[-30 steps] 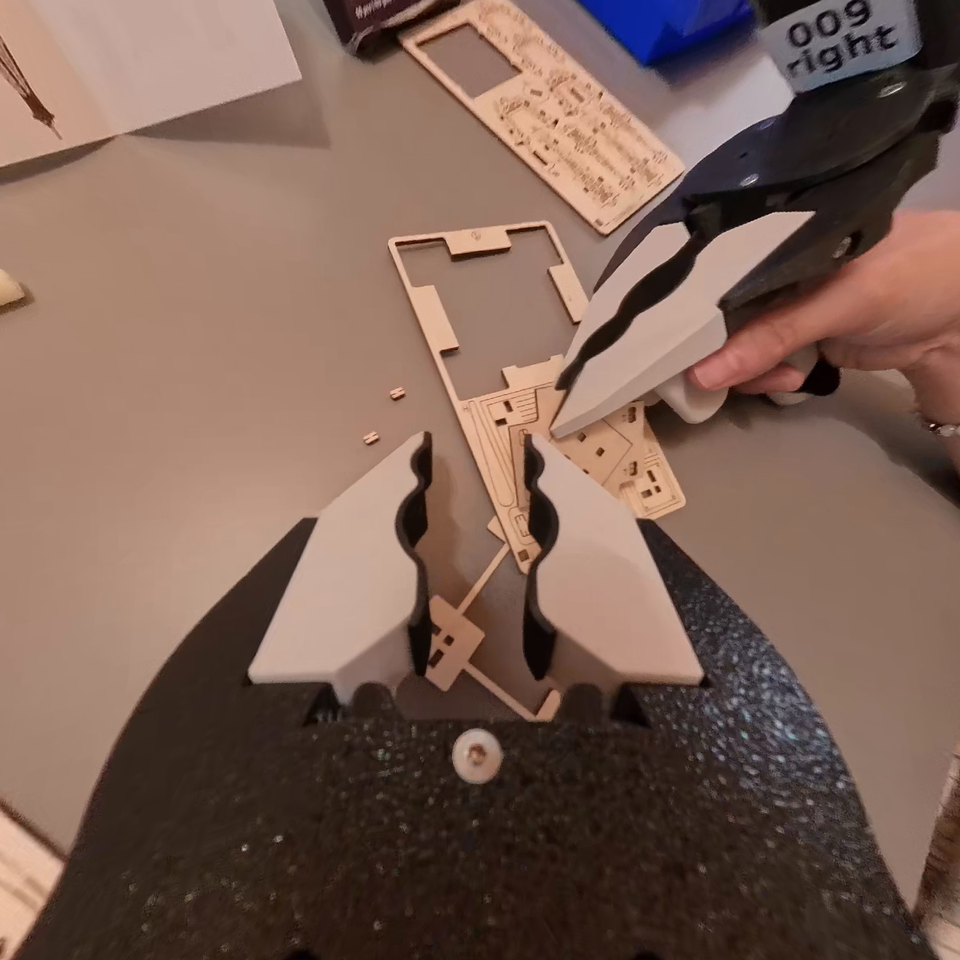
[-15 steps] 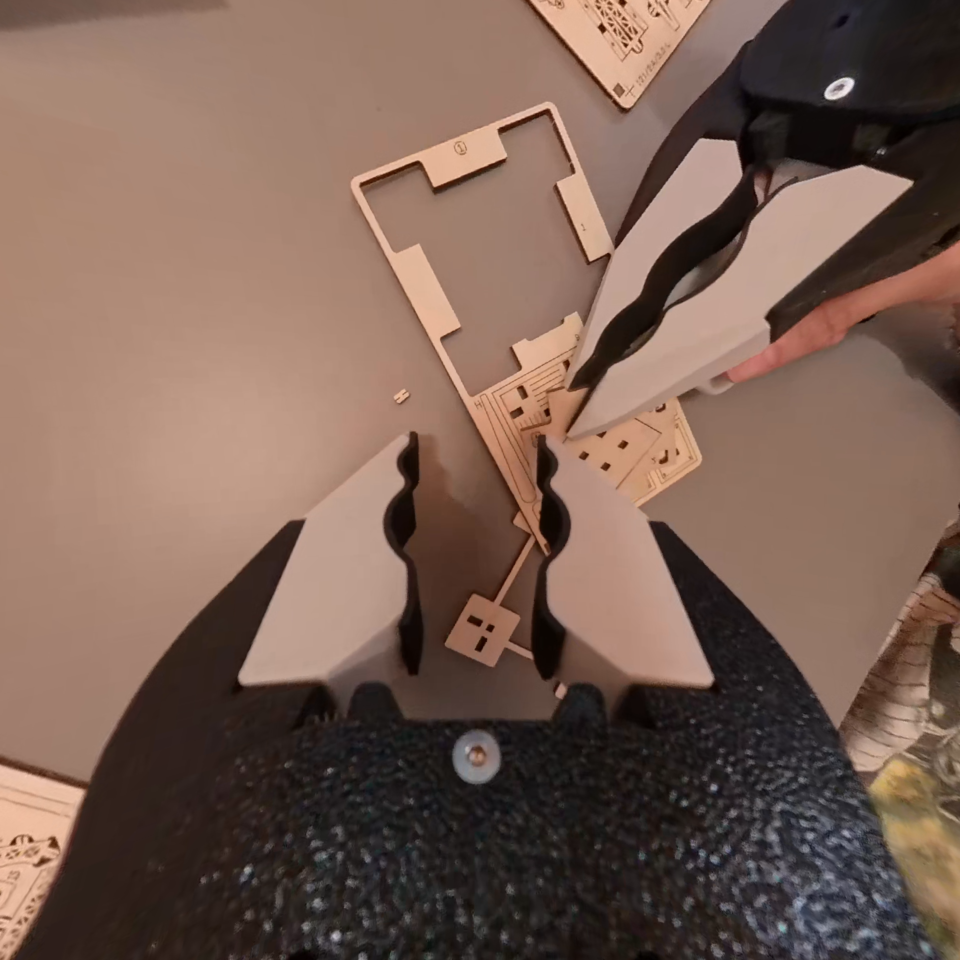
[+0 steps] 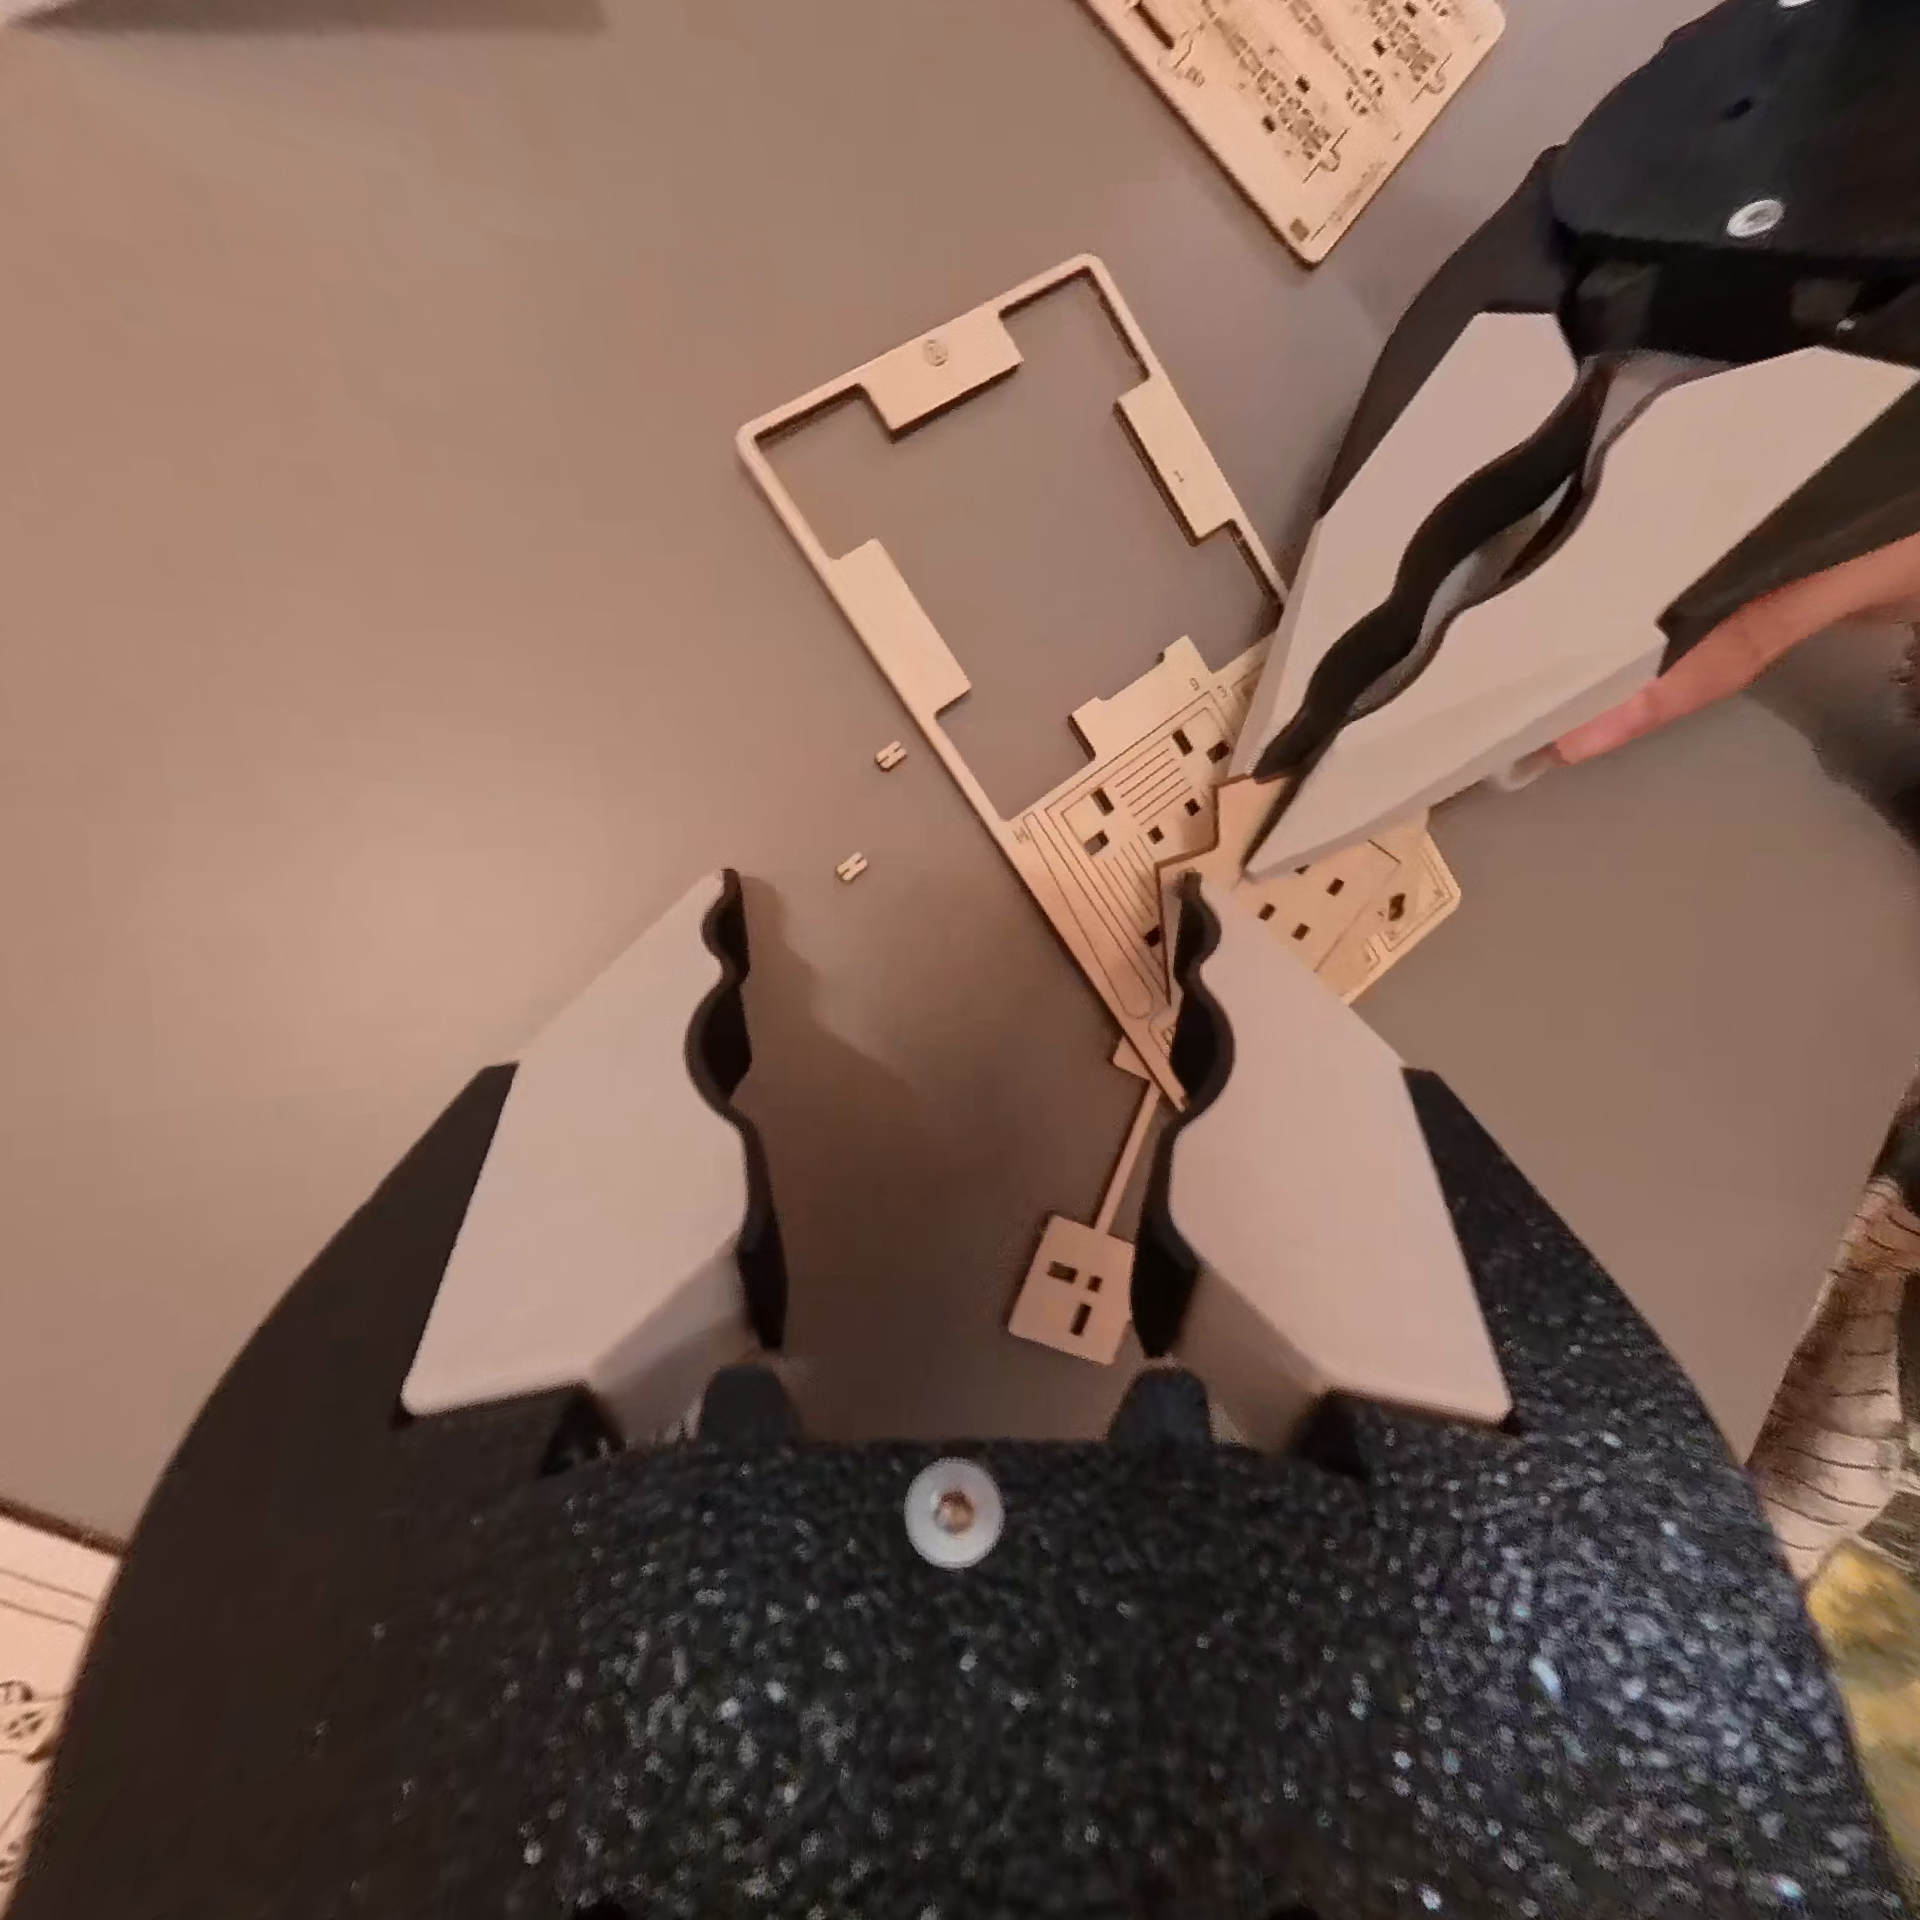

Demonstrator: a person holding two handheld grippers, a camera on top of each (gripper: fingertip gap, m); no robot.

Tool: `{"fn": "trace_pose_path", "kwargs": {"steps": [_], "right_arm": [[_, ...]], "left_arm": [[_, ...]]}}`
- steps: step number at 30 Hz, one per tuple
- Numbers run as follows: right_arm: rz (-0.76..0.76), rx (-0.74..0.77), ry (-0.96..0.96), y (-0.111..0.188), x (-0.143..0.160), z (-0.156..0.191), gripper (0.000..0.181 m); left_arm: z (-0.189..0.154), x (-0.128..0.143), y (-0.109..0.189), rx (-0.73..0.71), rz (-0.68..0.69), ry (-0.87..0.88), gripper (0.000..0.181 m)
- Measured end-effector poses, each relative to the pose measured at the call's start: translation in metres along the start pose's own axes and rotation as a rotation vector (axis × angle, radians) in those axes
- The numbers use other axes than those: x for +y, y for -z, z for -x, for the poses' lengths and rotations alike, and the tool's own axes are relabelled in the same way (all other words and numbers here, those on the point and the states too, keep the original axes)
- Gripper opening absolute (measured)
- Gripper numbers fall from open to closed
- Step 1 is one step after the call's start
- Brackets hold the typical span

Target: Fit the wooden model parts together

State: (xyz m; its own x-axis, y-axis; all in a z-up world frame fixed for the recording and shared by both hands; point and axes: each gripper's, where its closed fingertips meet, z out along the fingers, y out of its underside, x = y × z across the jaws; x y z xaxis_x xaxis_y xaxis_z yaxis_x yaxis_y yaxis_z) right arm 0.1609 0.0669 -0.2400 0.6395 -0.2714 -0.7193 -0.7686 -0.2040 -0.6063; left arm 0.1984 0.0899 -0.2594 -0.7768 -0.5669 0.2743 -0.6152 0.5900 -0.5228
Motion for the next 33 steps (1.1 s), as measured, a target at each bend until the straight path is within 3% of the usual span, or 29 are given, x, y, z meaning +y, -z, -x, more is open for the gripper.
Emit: {"fn": "trace_pose_path", "kwargs": {"steps": [14, 17, 20, 25, 28, 30, 33], "right_arm": [[0.027, 0.042, -0.017, -0.003, 0.003, -0.007, 0.004], [-0.005, 0.011, 0.019, -0.004, -0.004, 0.001, 0.002], [-0.017, -0.067, 0.022, -0.004, -0.020, 0.022, 0.001], [0.092, -0.068, 0.093, -0.032, -0.035, 0.029, 0.001], [0.174, -0.006, 0.184, -0.048, -0.040, 0.021, 0.001], [0.157, -0.086, 0.207, -0.054, -0.049, 0.033, 0.001], [0.138, -0.193, 0.279, -0.056, -0.054, 0.051, 0.001]], "left_arm": [[0.001, 0.000, -0.003, -0.078, 0.122, -0.084, 0.076], [-0.006, -0.005, 0.012, -0.118, 0.076, -0.137, 0.065], [-0.002, -0.009, 0.041, -0.155, -0.015, -0.076, 0.072], [0.026, 0.022, 0.051, -0.220, 0.026, 0.012, 0.063], [0.031, 0.026, 0.063, -0.247, -0.060, 0.022, 0.052], [0.028, 0.022, 0.079, -0.224, -0.184, 0.015, 0.030], [0.000, 0.025, 0.092, 0.004, -0.312, 0.017, 0.016]]}}
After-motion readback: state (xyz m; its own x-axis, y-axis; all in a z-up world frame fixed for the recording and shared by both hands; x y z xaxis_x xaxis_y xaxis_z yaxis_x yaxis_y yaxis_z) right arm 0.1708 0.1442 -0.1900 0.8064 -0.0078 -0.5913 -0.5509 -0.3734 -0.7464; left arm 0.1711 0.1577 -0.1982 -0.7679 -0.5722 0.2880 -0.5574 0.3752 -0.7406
